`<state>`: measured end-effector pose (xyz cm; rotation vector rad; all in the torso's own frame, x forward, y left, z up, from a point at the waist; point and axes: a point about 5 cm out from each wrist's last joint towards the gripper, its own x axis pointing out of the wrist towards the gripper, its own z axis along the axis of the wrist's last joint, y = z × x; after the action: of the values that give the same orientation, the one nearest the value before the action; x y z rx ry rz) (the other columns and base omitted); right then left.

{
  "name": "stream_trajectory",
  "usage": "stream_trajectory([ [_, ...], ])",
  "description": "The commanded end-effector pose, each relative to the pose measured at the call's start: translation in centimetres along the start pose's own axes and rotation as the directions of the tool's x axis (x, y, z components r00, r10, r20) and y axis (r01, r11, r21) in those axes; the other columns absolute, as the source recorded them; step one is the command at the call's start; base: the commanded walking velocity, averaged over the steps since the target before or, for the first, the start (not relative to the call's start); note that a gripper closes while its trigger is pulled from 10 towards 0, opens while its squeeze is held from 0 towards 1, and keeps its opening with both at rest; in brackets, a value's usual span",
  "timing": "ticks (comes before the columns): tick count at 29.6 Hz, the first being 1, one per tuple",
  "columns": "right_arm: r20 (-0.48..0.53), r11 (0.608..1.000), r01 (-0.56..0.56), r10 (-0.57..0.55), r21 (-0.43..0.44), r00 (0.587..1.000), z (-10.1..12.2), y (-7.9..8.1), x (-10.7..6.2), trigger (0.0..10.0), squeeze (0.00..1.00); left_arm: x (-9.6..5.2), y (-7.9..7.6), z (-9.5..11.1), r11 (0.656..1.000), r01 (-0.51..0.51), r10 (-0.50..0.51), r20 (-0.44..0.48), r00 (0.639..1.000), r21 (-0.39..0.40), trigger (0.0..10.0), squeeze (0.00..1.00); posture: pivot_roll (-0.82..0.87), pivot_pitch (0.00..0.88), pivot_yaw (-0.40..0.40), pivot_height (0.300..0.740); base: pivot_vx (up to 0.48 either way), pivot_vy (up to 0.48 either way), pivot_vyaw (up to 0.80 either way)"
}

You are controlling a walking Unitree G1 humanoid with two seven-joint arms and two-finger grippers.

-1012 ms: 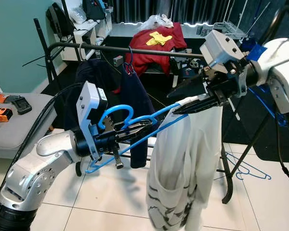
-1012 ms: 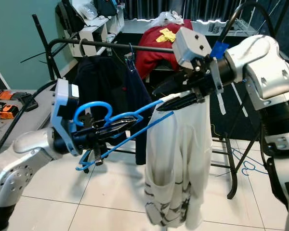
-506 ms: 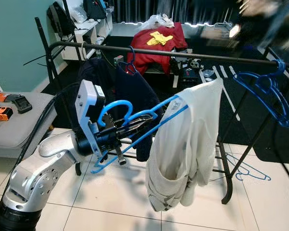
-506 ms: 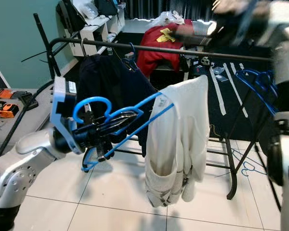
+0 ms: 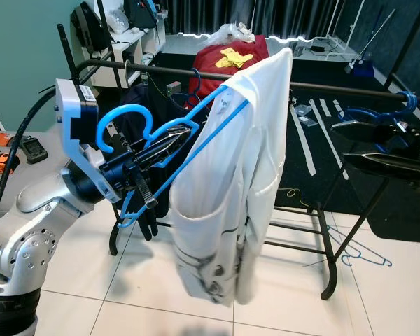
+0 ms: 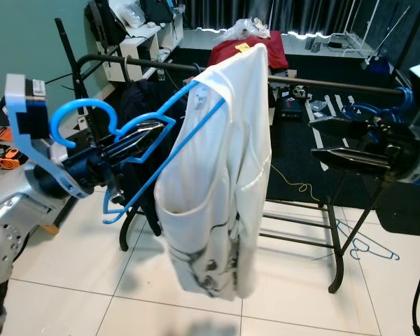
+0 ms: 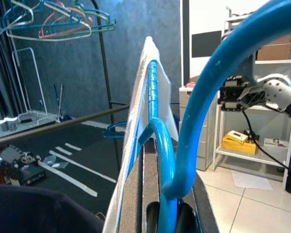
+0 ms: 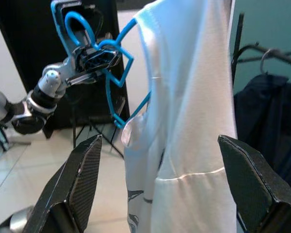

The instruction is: Hang hanger

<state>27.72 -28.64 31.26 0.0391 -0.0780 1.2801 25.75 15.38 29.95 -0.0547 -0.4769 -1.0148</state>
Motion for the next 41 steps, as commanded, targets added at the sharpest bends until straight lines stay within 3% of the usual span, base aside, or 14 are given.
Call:
stream_trajectory([
  [1,0.013,1.000,-0.006,0.006,-0.008,1.000,0.0,0.1,0.1,10.0,0.00,0.0,0.0,1.3,0.999,0.018,-0.019,0.035,0.999,0.040,0.0,0.00,-0.14,0.025,-0.020,0.736,0.000,0.000,0.00],
  [7,0.085,0.997,0.070,-0.067,-0.040,0.994,-0.5,-1.0,0.9,10.0,0.00,0.4,-0.7,2.2,0.996,0.082,-0.085,0.064,0.994,0.046,0.0,0.00,-0.13,0.022,-0.021,0.736,0.000,0.000,0.00],
  [12,0.136,0.989,0.124,-0.112,-0.080,0.984,-0.3,-1.9,2.6,10.0,0.00,0.3,-1.3,2.9,0.991,0.129,-0.132,0.073,0.989,0.045,0.0,0.00,-0.12,0.023,-0.022,0.736,0.000,0.000,0.00],
  [15,0.129,0.994,0.089,-0.080,-0.065,0.988,-0.8,-1.6,3.9,10.0,0.00,0.2,-1.3,3.2,0.989,0.143,-0.146,0.082,0.986,0.046,0.0,0.00,-0.12,0.025,-0.024,0.736,0.000,0.000,0.00],
  [18,0.129,0.994,0.089,-0.080,-0.065,0.988,-0.8,-1.6,3.9,10.0,0.00,0.2,-1.3,3.2,0.989,0.143,-0.146,0.082,0.986,0.046,0.0,0.00,-0.12,0.025,-0.024,0.736,0.000,0.000,0.00],
  [21,0.049,0.998,-0.061,0.060,0.019,0.997,-2.6,-0.3,5.6,10.0,0.00,0.3,-1.4,3.5,0.988,0.149,-0.154,0.098,0.983,0.051,0.0,0.00,-0.11,0.028,-0.028,0.736,0.000,0.000,0.00],
  [22,0.049,0.998,-0.061,0.060,0.019,0.997,-2.6,-0.3,5.6,10.0,0.00,0.3,-1.4,3.5,0.988,0.149,-0.154,0.098,0.983,0.051,0.0,0.00,-0.11,0.028,-0.028,0.736,0.000,0.000,0.00],
  [23,0.038,0.988,-0.138,0.135,0.073,0.990,-3.2,0.4,6.1,4.8,0.00,0.4,-1.4,3.6,0.987,0.150,-0.155,0.104,0.982,0.053,0.0,0.00,-0.11,0.029,-0.030,0.736,0.000,0.000,0.00],
  [24,0.038,0.988,-0.138,0.135,0.073,0.990,-3.2,0.4,6.1,4.8,0.00,0.4,-1.4,3.6,0.987,0.150,-0.155,0.104,0.982,0.053,0.0,0.00,-0.11,0.029,-0.030,0.736,0.000,0.000,0.00],
  [25,0.050,0.974,-0.197,0.193,0.111,0.980,-3.5,1.0,6.5,0.0,0.00,0.6,-1.4,3.7,0.987,0.148,-0.154,0.109,0.982,0.053,0.0,0.00,-0.11,0.029,-0.031,0.736,0.000,0.000,0.00],
  [31,0.098,0.963,-0.238,0.226,0.131,0.969,-3.2,1.3,6.8,0.0,0.00,0.7,-1.4,3.8,0.989,0.136,-0.141,0.119,0.983,0.051,0.0,0.00,-0.12,0.029,-0.031,0.736,0.000,0.000,0.00],
  [38,0.115,0.979,-0.177,0.165,0.103,0.980,-3.0,0.6,6.8,0.0,0.00,0.6,-1.2,3.8,0.992,0.115,-0.121,0.115,0.986,0.055,0.0,0.00,-0.12,0.028,-0.032,0.736,0.000,0.000,0.00],
  [41,0.195,0.993,-0.095,0.081,0.063,0.977,-1.8,-0.4,6.8,0.0,0.00,0.1,-0.5,3.6,0.996,0.059,-0.065,0.097,0.993,0.062,0.0,0.00,-0.12,0.026,-0.033,0.736,0.000,0.000,0.00],
])
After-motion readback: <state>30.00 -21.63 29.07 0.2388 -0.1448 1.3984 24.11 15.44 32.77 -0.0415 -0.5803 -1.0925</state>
